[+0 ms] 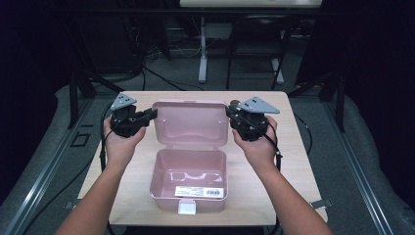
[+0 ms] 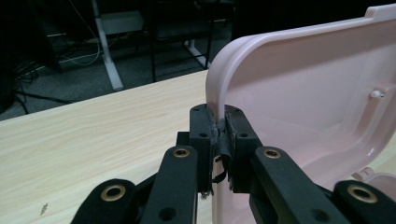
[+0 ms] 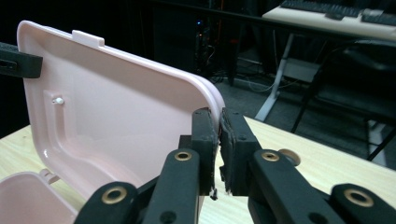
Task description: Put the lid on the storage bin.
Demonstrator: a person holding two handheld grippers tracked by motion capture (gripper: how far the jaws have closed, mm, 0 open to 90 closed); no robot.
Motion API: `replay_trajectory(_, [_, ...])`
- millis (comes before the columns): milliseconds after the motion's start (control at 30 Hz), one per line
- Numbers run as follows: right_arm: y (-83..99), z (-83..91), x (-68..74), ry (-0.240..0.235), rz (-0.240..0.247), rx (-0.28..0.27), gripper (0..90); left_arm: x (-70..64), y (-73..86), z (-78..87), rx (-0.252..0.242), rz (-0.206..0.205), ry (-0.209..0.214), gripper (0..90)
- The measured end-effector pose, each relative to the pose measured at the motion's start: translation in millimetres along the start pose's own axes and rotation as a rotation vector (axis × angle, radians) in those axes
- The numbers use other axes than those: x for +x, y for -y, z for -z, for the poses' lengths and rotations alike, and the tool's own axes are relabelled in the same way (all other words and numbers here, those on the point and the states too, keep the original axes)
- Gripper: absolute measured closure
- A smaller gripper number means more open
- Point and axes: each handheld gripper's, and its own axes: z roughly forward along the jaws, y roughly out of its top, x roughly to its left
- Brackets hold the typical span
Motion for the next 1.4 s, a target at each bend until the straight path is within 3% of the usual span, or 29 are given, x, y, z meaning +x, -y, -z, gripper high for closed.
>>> replay_trajectory(600, [12.8,-0.8,-5.4,-0.079,-0.129,0.013,79.1,-0.2,5.0,9.9,-0.027,0.001,0.041,83.0])
replay_trajectory(1000, [15.9,2.7,1.1,-0.073,-0.110,-0.010,77.0,-0.8,7.9,17.6,-0.033,-0.006,0.067,82.4])
replay_trajectory(1400, [16.5,5.3,2.5,-0.103,-0.109,-0.022,74.8,-3.4,10.0,24.2,-0.030,-0.017,0.078,81.8])
